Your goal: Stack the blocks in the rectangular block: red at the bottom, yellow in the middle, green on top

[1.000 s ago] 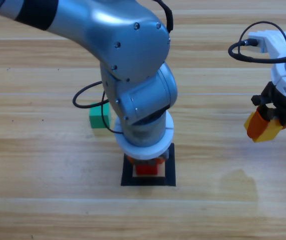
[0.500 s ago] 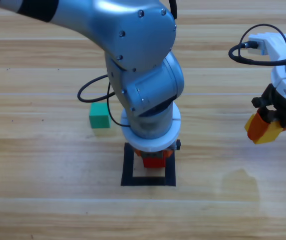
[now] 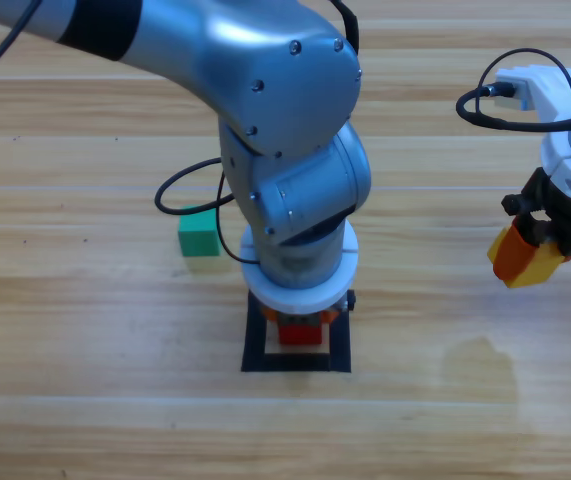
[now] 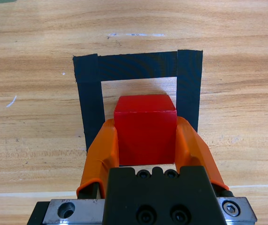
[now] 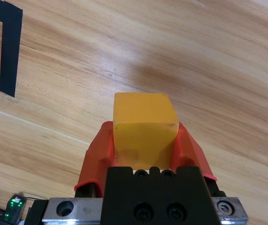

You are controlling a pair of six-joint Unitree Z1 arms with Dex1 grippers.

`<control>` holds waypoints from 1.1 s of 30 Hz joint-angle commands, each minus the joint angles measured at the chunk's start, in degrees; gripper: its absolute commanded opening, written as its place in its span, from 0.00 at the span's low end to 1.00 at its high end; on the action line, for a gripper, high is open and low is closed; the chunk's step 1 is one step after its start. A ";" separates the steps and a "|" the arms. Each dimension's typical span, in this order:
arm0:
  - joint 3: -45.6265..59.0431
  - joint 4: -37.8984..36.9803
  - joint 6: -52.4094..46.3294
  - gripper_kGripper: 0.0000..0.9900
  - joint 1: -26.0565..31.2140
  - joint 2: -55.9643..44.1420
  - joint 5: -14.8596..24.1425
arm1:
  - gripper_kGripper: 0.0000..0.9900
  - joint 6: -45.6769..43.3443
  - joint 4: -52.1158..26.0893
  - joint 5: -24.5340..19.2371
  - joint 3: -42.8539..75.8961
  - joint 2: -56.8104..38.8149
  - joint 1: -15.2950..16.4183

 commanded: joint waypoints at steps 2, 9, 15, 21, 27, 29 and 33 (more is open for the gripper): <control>-0.25 0.37 -0.52 0.52 -2.10 3.38 0.65 | 0.24 0.25 -1.24 0.15 1.68 -2.08 -1.54; -3.50 3.79 -0.60 1.00 -2.54 2.94 1.35 | 0.24 0.16 -1.42 0.15 1.85 -2.17 -1.54; -4.74 5.81 -0.08 1.00 -2.54 1.36 1.79 | 0.24 0.42 -0.27 -1.16 1.15 -3.23 -0.93; -14.05 17.15 4.14 1.00 -2.54 -8.49 8.29 | 0.24 5.52 4.30 -3.36 -2.54 -0.68 2.41; -8.87 20.05 15.74 1.00 2.56 -26.86 12.69 | 0.24 9.21 7.99 -6.70 -8.08 2.22 7.69; -6.76 19.88 20.31 1.00 5.19 -30.37 12.69 | 0.24 9.83 9.66 -6.61 -10.54 3.80 9.62; -2.89 19.26 29.54 0.99 10.12 -31.78 14.45 | 0.24 11.85 11.77 -6.09 -15.20 6.88 13.13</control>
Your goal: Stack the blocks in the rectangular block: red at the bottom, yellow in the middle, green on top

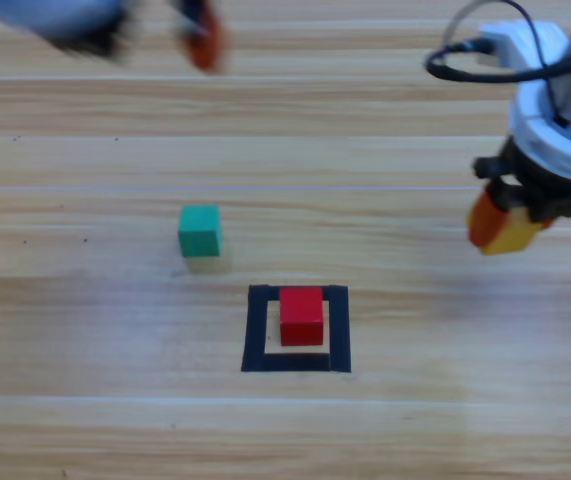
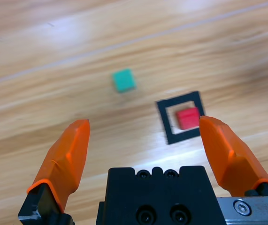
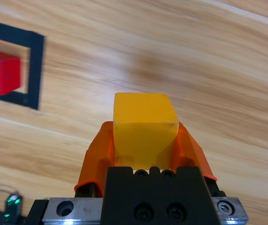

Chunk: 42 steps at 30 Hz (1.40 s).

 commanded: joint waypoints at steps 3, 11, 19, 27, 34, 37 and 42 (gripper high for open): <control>7.12 -0.08 9.01 0.99 8.85 -2.07 3.83 | 0.24 3.52 3.77 -0.27 -7.53 7.82 9.19; 7.47 -0.17 12.70 0.97 16.76 -3.13 -5.31 | 0.24 5.90 7.11 0.09 -16.15 12.04 11.47; 9.93 -1.66 11.29 0.99 19.40 -3.22 -8.74 | 0.24 7.30 11.68 -3.96 -23.62 17.49 12.97; 15.12 -6.41 11.03 0.99 19.58 -3.22 -11.38 | 0.24 8.80 18.54 -5.36 -33.37 23.03 17.10; 19.95 -11.24 11.03 0.99 19.93 -3.57 -14.28 | 0.24 17.76 21.09 -3.34 -36.63 27.25 17.45; 21.18 -12.30 10.94 0.99 19.93 -3.57 -14.72 | 0.24 20.57 21.09 -2.55 -37.77 28.30 17.36; 22.24 -13.09 10.86 0.99 19.93 -3.57 -15.16 | 0.25 23.47 21.09 -0.35 -39.79 29.80 17.45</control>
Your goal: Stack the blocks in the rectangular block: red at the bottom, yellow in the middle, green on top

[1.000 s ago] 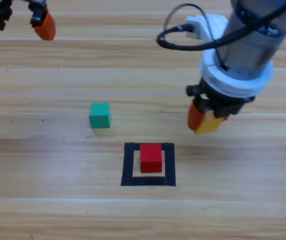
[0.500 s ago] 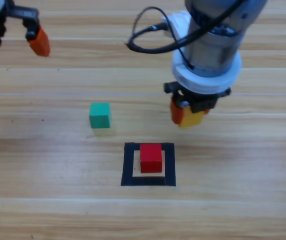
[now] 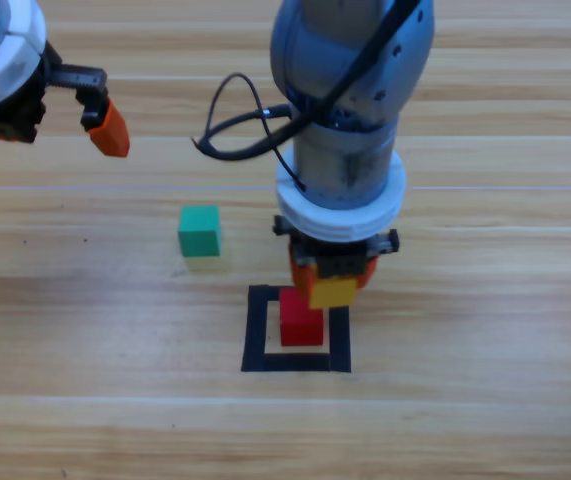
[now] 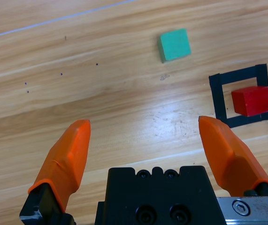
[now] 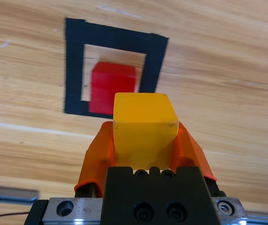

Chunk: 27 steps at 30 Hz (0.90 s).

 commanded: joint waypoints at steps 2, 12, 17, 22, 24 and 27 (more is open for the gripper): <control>2.08 -1.00 -0.84 0.99 1.08 0.14 -0.92 | 0.25 2.20 0.90 3.03 -2.88 5.37 1.36; 3.13 -2.93 -0.67 0.99 2.05 1.37 -2.07 | 0.25 5.10 0.98 3.21 -4.29 7.48 1.36; 2.95 -3.63 -0.58 1.00 2.57 1.99 -2.86 | 0.25 5.54 1.07 2.86 -4.46 7.66 1.36; 3.22 -3.90 -0.58 1.00 2.84 2.25 -2.86 | 0.43 5.63 1.07 2.68 -4.55 7.66 1.36; 3.31 -3.90 -0.67 1.00 2.84 2.25 -2.86 | 0.44 5.63 1.07 2.50 -4.64 7.66 1.36; 3.48 -3.98 -0.67 1.00 2.84 2.34 -2.95 | 0.44 5.72 1.16 2.15 -4.90 7.39 1.36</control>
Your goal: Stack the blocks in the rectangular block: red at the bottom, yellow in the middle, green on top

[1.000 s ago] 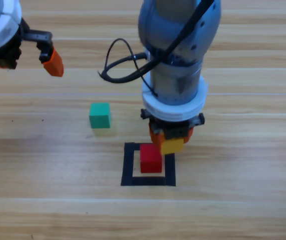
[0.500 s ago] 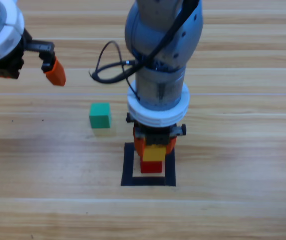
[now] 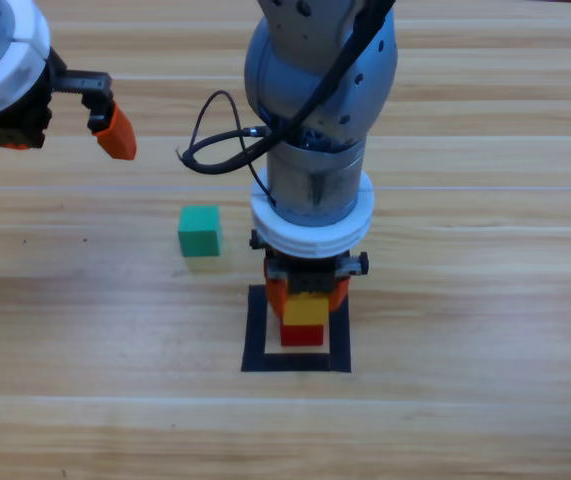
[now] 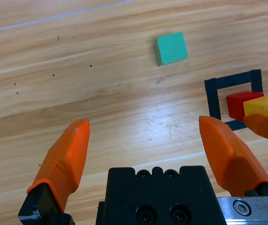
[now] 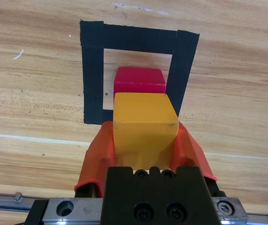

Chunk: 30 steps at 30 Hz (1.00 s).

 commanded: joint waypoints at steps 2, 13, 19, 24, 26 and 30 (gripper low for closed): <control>1.45 -0.79 -0.33 1.00 1.28 2.24 -0.59 | 0.43 0.72 1.22 -1.06 -0.50 2.63 1.31; 1.80 -1.06 -0.41 1.00 1.28 2.42 -0.59 | 0.43 0.80 1.66 -2.11 -0.59 2.55 1.31; 2.50 -1.67 -0.50 1.00 1.28 2.50 -0.77 | 0.49 0.80 1.58 -2.11 -0.68 2.81 1.31; 2.68 -1.85 -0.50 1.00 1.28 2.86 -0.77 | 0.49 0.72 1.66 -1.94 -0.94 2.90 1.31; 2.50 -1.94 -0.50 1.00 1.28 3.12 -0.77 | 0.49 0.72 1.66 -1.85 -0.94 2.90 1.31; 2.68 -2.02 -0.50 1.00 1.28 3.56 -0.77 | 0.49 0.72 1.75 -1.85 -1.03 2.72 1.31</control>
